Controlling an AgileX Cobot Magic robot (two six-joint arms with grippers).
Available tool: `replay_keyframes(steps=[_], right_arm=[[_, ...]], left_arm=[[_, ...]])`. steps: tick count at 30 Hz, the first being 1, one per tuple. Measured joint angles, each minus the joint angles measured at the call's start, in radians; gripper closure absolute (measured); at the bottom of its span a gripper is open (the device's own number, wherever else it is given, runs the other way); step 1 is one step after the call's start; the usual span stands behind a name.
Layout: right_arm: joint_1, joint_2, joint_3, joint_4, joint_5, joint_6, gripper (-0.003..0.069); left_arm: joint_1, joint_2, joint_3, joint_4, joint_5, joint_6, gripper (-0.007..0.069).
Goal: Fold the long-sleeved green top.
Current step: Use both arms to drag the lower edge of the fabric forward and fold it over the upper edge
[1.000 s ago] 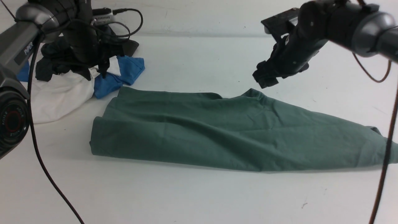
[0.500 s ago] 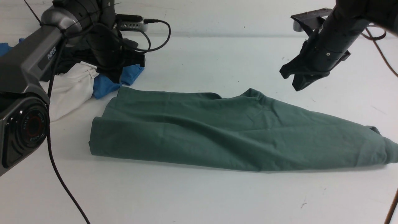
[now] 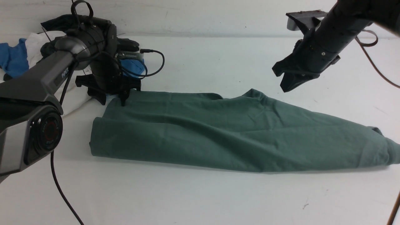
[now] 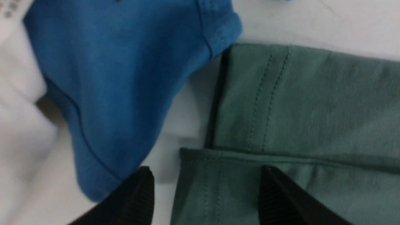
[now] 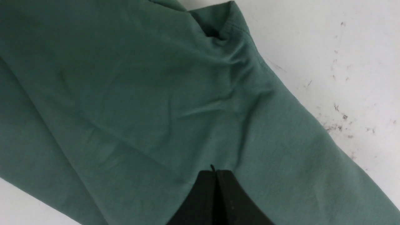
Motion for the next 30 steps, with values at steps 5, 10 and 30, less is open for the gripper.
replay_keyframes(steps=[5, 10, 30], right_arm=[[0.000, 0.000, 0.000, 0.003, 0.001, -0.006, 0.0673], [0.000, 0.000, 0.000, 0.003, 0.001, -0.007, 0.0673], [0.000, 0.006, 0.000, 0.051, -0.023, -0.011, 0.0673]], left_arm=[[0.000, 0.001, 0.000, -0.023, -0.015, 0.000, 0.0237], [-0.001, 0.002, 0.000, -0.040, -0.012, 0.004, 0.0555], [-0.002, -0.134, 0.000, -0.032, 0.025, 0.007, 0.0598]])
